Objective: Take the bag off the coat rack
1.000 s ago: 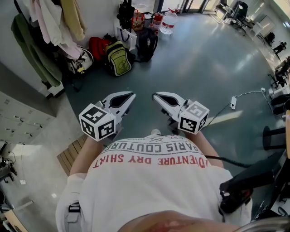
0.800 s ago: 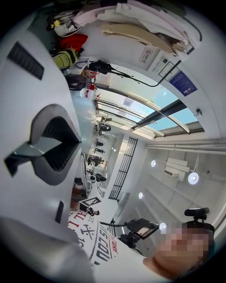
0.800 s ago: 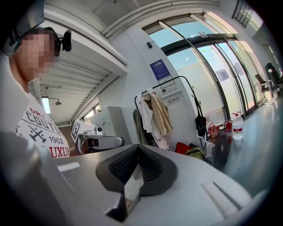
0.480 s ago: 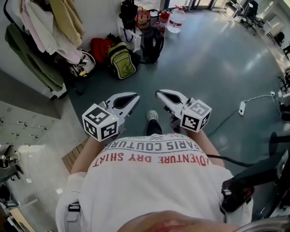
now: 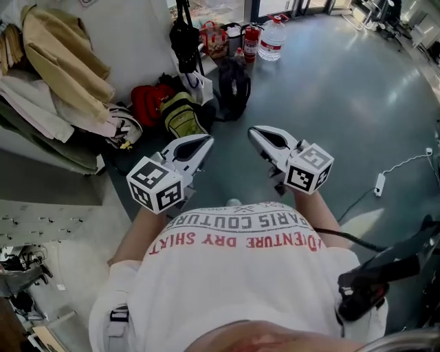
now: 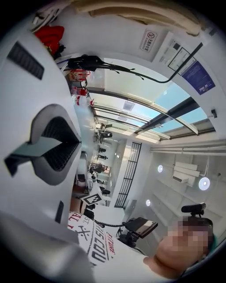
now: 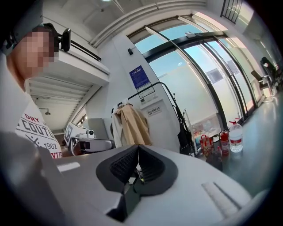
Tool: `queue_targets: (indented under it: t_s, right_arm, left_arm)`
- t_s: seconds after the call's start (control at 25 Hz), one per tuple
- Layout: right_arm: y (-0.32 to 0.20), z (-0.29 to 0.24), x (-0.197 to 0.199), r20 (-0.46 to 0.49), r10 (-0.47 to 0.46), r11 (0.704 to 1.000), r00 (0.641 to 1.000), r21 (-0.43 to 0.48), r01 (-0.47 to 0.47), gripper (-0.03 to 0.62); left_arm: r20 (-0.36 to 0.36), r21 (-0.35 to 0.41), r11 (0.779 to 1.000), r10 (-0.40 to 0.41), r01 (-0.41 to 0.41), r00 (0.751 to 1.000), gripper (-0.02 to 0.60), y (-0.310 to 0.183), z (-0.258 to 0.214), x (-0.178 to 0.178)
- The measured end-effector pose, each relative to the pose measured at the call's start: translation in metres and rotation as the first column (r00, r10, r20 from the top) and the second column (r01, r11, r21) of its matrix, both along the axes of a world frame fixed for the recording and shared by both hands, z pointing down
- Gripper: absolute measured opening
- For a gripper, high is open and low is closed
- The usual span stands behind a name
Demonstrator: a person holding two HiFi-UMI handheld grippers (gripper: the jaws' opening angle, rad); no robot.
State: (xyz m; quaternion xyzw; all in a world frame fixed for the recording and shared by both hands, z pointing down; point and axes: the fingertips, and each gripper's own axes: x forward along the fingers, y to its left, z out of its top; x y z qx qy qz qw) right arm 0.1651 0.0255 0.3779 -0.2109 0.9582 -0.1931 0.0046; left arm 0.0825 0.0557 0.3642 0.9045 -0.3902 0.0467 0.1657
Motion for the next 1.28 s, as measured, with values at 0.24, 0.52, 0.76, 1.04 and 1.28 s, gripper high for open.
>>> queue_targets:
  t_s: [0.24,0.52,0.76,1.04,1.28]
  right_arm:
    - [-0.071,-0.020,-0.011,0.019,-0.041,0.998,0.999,0.040,0.041,0.003]
    - [-0.138,-0.025,-0.056,0.011,-0.080,0.994,0.997,0.078,0.078,0.003]
    - [-0.240,-0.011,-0.109,-0.010,-0.044,0.996,0.999,0.074,0.044,0.003]
    - [-0.389,-0.018,-0.179,-0.024,0.006,0.999,1.000,0.039,-0.005,0.003]
    - [-0.469,-0.022,-0.230,-0.014,0.026,0.999,1.000,0.042,-0.025,0.002]
  left_arm:
    - [-0.015,0.030,0.999,-0.024,0.025,1.000,0.003,-0.073,-0.021,-0.003]
    - [-0.043,0.034,0.999,-0.031,0.032,0.999,0.003,-0.139,-0.016,-0.036]
    - [-0.068,0.039,0.999,-0.014,0.017,0.998,0.003,-0.248,0.000,-0.092]
    - [-0.012,0.058,0.998,0.020,-0.019,1.000,0.003,-0.396,-0.005,-0.168]
    - [0.026,0.073,0.996,0.044,-0.046,0.999,0.003,-0.478,-0.014,-0.219]
